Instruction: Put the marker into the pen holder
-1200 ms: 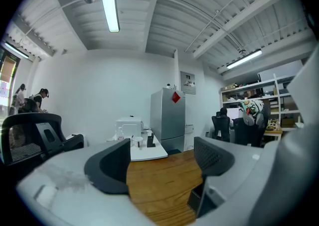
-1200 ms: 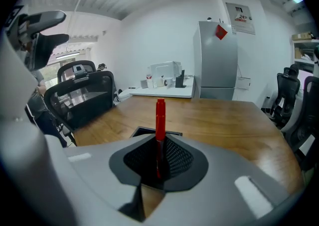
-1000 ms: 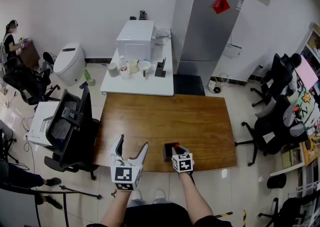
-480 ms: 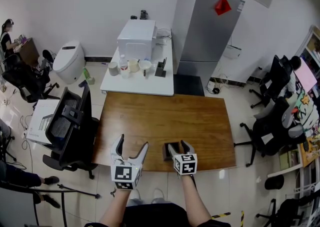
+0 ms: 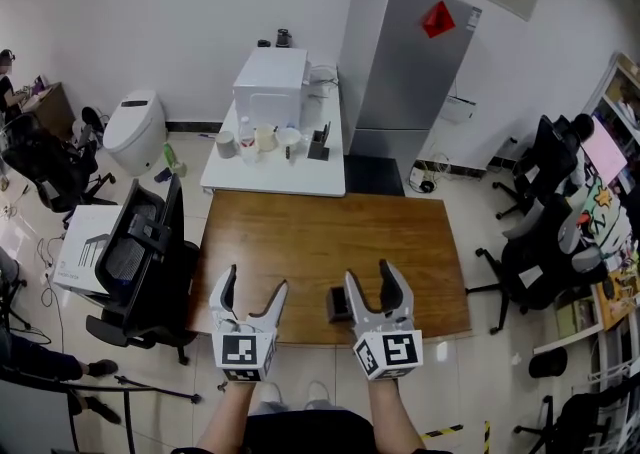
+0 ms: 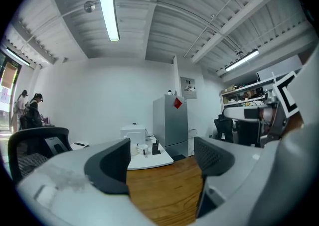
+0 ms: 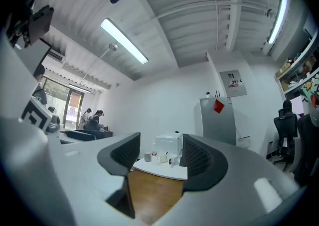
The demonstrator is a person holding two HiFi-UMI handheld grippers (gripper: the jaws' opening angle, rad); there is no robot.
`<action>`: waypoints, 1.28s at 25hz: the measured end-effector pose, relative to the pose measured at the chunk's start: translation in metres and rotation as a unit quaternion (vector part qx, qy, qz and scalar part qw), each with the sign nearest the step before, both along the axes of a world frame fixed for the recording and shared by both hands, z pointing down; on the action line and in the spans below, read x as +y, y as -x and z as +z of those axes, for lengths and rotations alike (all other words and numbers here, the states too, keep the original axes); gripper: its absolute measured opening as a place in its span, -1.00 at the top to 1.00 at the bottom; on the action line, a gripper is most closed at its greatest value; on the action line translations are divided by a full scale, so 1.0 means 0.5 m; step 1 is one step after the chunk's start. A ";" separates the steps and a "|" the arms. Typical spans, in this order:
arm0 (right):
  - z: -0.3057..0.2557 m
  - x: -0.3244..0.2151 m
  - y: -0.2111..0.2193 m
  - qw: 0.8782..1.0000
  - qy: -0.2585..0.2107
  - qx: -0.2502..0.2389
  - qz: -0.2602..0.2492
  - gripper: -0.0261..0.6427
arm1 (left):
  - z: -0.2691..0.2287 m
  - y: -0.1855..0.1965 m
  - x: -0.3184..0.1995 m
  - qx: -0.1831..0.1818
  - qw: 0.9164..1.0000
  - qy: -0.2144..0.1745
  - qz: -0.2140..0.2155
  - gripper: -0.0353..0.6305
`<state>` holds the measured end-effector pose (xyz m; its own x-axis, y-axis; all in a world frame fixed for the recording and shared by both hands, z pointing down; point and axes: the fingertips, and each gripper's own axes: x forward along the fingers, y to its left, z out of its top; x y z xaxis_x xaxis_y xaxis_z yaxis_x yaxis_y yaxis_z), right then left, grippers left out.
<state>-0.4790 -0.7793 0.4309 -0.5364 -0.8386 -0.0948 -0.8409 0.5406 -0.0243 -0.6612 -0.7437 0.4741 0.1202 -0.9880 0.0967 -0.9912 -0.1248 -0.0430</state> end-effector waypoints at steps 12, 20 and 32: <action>-0.019 0.107 0.081 1.000 0.004 0.002 -0.015 0.14 | -0.036 0.037 0.075 0.006 1.000 -0.008 0.027 -0.32; -0.013 0.178 -0.038 1.000 -0.001 -0.006 0.003 0.14 | -0.048 -0.081 0.166 0.004 1.000 -0.010 0.009 -0.32; 0.022 0.245 -0.153 0.999 0.025 0.006 -0.027 0.14 | -0.091 -0.157 0.311 -0.008 0.995 -0.058 -0.086 -0.23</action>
<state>-0.4025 -0.6568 0.4419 -0.5821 -0.8118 -0.0462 -0.8108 0.5838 -0.0428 -0.5824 -0.5882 0.4286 -0.0515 -0.9985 -0.0187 -0.9966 0.0525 -0.0630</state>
